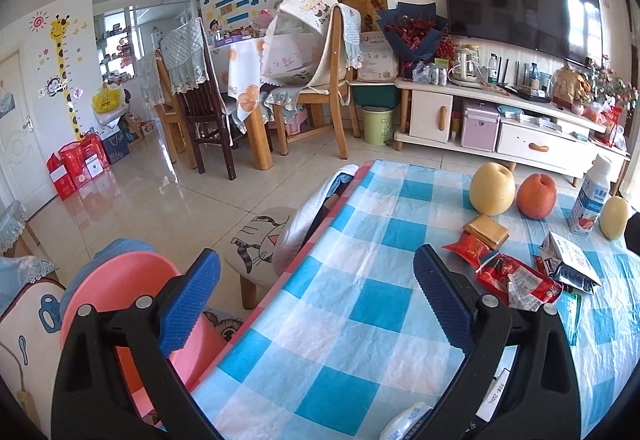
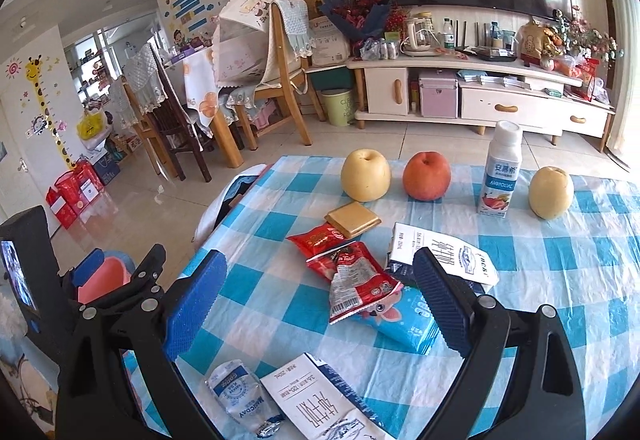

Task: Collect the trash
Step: 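Move both tools back over the table toward the remaining packets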

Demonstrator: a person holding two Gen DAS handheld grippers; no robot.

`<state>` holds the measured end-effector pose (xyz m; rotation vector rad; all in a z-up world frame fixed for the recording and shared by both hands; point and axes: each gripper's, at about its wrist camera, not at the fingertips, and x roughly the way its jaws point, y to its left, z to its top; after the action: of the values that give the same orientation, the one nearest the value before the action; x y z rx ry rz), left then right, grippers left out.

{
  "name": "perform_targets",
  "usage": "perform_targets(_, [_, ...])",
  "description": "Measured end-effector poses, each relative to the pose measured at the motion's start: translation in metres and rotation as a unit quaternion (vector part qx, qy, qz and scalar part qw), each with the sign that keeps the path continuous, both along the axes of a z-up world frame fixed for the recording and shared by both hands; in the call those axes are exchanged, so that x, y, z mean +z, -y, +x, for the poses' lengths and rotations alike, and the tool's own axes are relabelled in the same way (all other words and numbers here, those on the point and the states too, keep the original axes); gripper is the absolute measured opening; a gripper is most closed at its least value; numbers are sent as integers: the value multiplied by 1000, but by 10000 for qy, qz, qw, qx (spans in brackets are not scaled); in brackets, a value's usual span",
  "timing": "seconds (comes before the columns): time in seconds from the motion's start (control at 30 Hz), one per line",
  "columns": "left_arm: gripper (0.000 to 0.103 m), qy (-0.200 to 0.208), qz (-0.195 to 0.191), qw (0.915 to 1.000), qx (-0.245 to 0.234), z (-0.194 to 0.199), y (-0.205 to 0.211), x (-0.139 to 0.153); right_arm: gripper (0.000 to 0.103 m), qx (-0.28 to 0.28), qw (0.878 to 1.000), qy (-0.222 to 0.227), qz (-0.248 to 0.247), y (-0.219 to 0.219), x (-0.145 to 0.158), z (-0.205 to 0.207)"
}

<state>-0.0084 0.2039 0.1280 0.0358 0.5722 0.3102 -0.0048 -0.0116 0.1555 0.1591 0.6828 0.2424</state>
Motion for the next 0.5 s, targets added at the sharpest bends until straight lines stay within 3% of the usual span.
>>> perform_targets(0.33, [98,-122,72,9997,-216,8,21,-6,93,-383,9988,-109,-275,37,-10,18])
perform_targets(0.5, [98,-196,188,9991,-338,10,32,-10,93,-500,9960,-390,-635,52,-34,32])
